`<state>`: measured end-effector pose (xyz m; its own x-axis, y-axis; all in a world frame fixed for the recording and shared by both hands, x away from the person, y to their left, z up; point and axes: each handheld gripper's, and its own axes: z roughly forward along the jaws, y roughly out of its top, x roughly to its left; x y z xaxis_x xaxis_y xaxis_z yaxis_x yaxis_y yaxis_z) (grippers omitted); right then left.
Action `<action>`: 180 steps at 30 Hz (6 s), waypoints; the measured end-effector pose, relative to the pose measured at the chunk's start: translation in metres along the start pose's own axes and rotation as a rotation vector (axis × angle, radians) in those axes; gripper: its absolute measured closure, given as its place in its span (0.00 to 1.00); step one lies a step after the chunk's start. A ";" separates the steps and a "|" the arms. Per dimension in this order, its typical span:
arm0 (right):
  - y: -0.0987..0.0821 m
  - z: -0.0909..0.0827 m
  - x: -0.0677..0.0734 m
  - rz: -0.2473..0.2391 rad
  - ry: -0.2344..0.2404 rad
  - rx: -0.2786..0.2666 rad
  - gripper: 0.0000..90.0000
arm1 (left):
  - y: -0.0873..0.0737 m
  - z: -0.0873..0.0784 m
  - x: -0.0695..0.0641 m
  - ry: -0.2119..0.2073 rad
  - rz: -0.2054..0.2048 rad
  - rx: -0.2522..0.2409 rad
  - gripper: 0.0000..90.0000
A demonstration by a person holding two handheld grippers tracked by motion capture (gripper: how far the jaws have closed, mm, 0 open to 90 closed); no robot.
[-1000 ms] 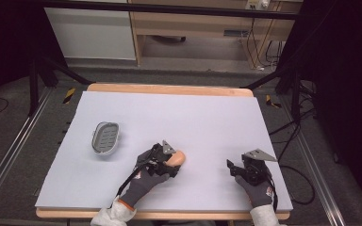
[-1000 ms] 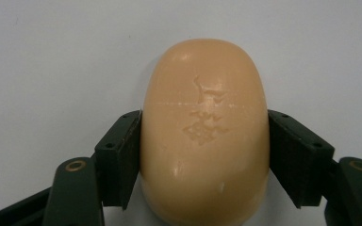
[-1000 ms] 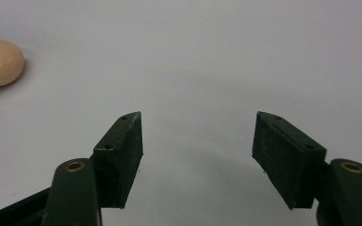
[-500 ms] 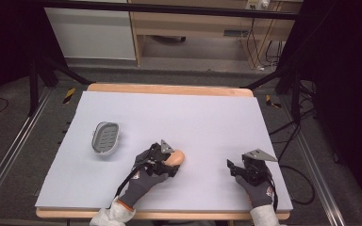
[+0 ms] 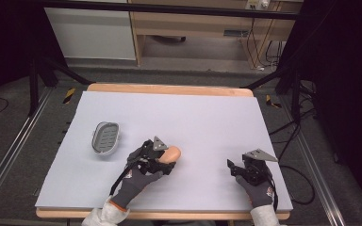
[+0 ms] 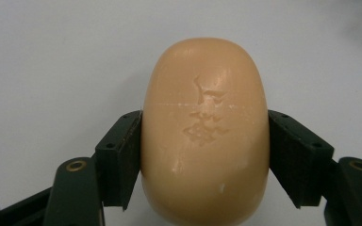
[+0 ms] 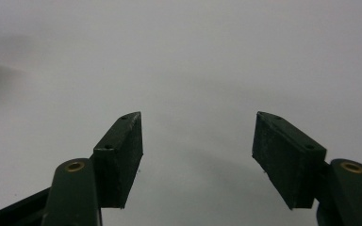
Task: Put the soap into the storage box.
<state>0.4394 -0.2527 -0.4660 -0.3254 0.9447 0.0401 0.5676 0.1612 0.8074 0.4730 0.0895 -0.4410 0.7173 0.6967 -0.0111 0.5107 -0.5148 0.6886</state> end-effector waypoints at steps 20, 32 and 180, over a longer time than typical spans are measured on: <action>-0.001 0.000 0.000 -0.001 -0.002 0.005 0.38 | -0.019 -0.035 0.024 0.028 -0.059 -0.042 0.35; -0.002 0.000 0.002 0.000 0.004 0.005 0.38 | -0.028 -0.054 0.040 0.055 -0.117 -0.079 0.35; -0.001 0.002 0.008 -0.015 0.024 0.011 0.38 | -0.058 -0.096 0.142 0.260 -0.392 -0.172 0.36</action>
<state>0.4377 -0.2450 -0.4673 -0.3519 0.9351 0.0427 0.5707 0.1782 0.8016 0.4999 0.2658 -0.4128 0.3341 0.9340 -0.1268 0.6167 -0.1149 0.7788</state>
